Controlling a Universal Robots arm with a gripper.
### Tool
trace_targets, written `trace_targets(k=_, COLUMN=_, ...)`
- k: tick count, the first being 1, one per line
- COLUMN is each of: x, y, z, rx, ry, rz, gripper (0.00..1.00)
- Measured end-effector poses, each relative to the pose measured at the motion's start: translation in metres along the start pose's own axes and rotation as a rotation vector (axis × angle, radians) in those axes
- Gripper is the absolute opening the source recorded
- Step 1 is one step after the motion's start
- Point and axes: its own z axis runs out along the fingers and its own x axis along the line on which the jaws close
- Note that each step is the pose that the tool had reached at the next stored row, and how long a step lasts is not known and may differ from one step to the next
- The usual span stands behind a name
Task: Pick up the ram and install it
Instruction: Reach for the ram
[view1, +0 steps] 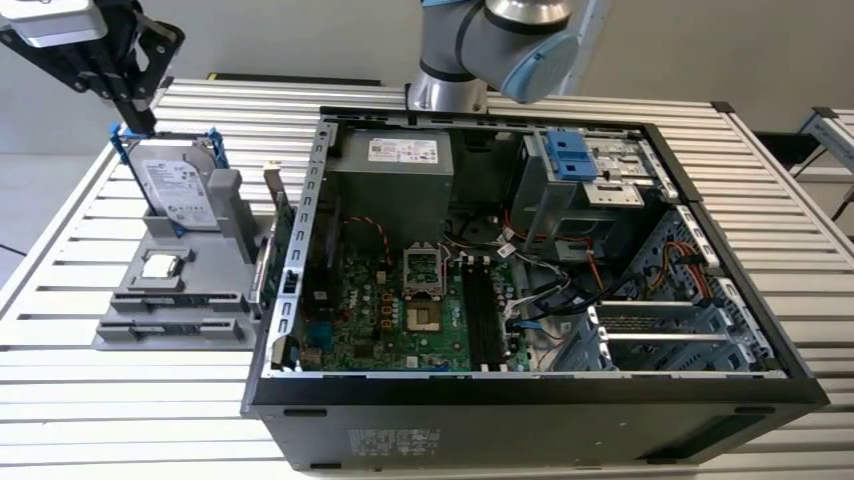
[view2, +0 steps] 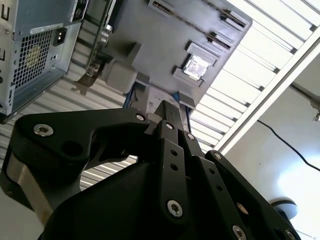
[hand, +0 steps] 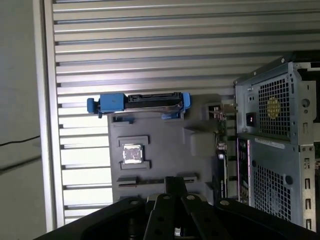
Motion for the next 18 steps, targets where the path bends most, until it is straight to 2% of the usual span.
trace_targets(k=7, x=0.0005, y=-0.0001, z=0.0, rx=0.0001, ry=0.0002, rz=0.0, gripper=0.0)
trace_targets(k=18, x=0.0, y=-0.0075, z=-0.0004, rx=0.0001, ry=0.0005, rz=0.0, gripper=0.0)
